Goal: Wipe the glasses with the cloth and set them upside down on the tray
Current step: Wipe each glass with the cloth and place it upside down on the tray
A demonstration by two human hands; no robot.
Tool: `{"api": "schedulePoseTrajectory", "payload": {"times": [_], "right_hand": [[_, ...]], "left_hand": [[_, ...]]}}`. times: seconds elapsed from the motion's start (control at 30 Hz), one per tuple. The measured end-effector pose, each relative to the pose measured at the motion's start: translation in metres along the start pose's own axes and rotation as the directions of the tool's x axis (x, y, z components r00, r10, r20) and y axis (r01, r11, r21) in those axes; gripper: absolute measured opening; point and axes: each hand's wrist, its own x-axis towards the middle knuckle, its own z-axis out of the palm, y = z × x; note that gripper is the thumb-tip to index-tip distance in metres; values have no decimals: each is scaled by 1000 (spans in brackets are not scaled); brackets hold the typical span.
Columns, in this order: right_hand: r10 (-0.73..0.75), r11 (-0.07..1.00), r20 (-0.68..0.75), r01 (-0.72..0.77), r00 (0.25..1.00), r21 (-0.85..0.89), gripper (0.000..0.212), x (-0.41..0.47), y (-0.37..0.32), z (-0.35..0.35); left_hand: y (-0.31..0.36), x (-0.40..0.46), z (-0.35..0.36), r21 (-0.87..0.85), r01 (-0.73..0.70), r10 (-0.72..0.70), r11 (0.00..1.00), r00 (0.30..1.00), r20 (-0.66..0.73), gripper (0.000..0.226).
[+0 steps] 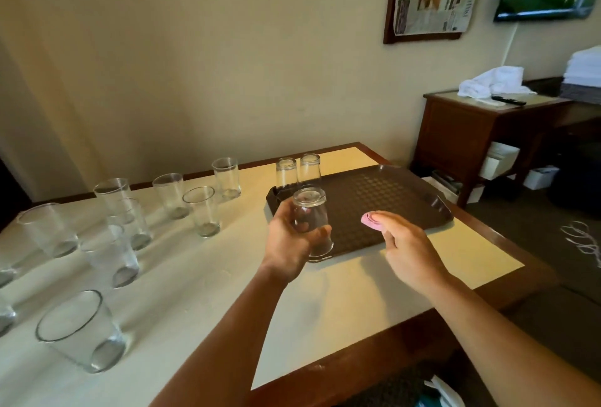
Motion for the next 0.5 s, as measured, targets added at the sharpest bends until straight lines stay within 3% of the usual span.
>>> {"api": "schedulePoseTrajectory", "payload": {"times": [0.2, 0.33, 0.5], "right_hand": [[63, 979, 79, -46, 995, -199, 51, 12, 60, 11], [-5, 967, 130, 38, 991, -253, 49, 19, 82, 19], [-30, 967, 60, 44, 998, -250, 46, 14, 99, 36]], "left_hand": [[-18, 51, 26, 150, 58, -61, 987, 998, 13, 71], [-31, 79, 39, 202, 77, -81, 976, 997, 9, 72], [-44, 103, 54, 261, 99, -106, 960, 994, 15, 76]]}}
